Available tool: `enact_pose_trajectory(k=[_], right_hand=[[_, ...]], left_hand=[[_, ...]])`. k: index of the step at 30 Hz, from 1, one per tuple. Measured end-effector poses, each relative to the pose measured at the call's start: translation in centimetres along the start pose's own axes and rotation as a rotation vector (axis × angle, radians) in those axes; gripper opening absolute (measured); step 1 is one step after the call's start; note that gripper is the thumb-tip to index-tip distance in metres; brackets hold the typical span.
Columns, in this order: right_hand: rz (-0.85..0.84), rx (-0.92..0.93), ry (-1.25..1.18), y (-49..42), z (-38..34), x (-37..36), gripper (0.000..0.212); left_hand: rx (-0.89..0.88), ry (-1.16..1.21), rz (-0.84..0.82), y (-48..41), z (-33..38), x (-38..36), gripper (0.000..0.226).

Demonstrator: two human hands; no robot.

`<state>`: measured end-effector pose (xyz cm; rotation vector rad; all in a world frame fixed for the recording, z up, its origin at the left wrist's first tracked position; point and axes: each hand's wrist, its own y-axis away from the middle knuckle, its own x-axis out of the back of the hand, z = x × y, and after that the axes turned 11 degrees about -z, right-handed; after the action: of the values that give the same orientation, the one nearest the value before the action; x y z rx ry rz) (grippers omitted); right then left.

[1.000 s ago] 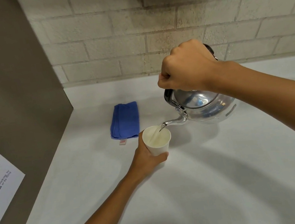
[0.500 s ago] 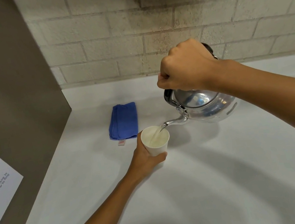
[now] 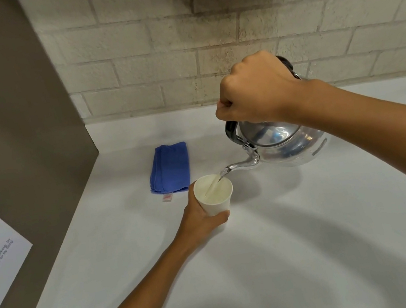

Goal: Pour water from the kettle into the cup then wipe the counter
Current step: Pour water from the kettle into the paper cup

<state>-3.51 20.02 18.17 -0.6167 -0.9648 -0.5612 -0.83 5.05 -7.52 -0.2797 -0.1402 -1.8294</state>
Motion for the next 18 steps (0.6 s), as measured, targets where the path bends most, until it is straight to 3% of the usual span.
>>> enact_pose_trajectory(k=[18], right_hand=[[-0.003, 0.001, 0.011, 0.08, 0.15, 0.06, 0.044]], left_hand=[[-0.015, -0.019, 0.005, -0.13, 0.03, -0.05, 0.080]])
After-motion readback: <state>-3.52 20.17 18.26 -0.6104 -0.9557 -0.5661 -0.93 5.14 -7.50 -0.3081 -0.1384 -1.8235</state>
